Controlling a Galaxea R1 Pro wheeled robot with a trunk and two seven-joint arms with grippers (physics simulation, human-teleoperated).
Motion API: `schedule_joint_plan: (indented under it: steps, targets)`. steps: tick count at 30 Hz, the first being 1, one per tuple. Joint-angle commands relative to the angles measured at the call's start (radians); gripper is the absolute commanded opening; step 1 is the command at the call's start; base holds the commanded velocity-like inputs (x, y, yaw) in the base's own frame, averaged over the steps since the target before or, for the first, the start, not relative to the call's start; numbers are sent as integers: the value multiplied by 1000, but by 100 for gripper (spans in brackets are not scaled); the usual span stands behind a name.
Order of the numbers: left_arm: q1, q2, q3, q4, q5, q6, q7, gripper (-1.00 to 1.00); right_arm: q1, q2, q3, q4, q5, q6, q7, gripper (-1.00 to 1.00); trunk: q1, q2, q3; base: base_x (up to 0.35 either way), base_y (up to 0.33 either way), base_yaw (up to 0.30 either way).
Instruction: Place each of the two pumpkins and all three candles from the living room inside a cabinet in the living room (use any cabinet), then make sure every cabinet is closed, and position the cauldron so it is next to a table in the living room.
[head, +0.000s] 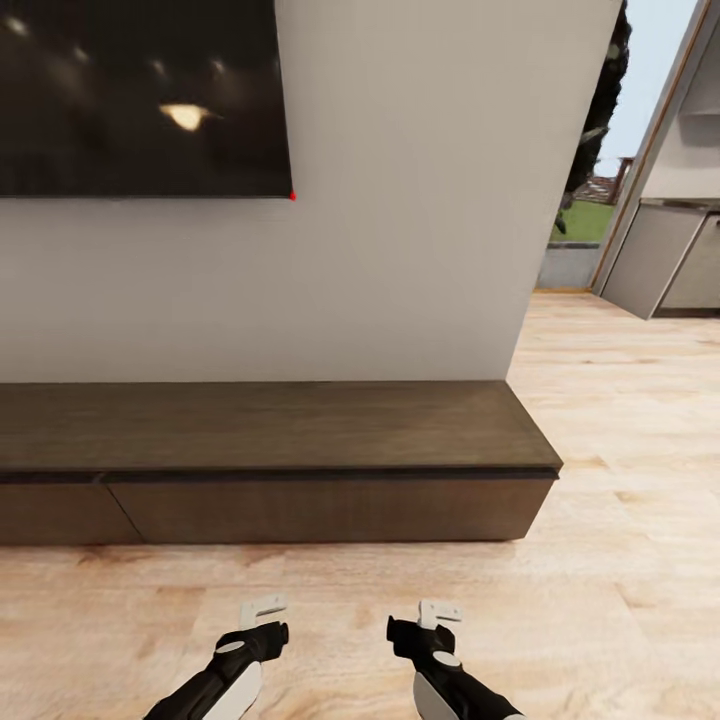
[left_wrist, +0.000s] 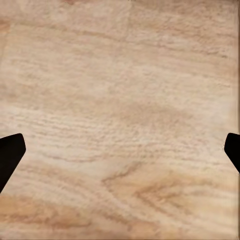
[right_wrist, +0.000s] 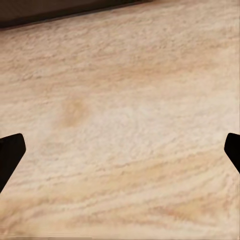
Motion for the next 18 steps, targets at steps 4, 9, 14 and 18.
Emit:
schedule_joint_plan:
  steps: [4,9,14,18]
  targets:
    - [-1,0,-8,2,5,3,8,100,-1,0,8,2,-8,-3,-1,100,-16,28,12,0,0,0]
    - [-1,-1,-9,17,5,2,7,100,-1,0,8,3,-10,-2,0,100,-35,63,27,0,0,0]
    - [-2,-2,-4,42,5,2,5,100,-1,-1,7,3,-15,1,-2,100,-54,98,43,0,0,0]
    - [-2,-1,-3,45,5,2,5,100,-1,-1,7,4,-16,1,-2,100,-69,126,56,0,0,0]
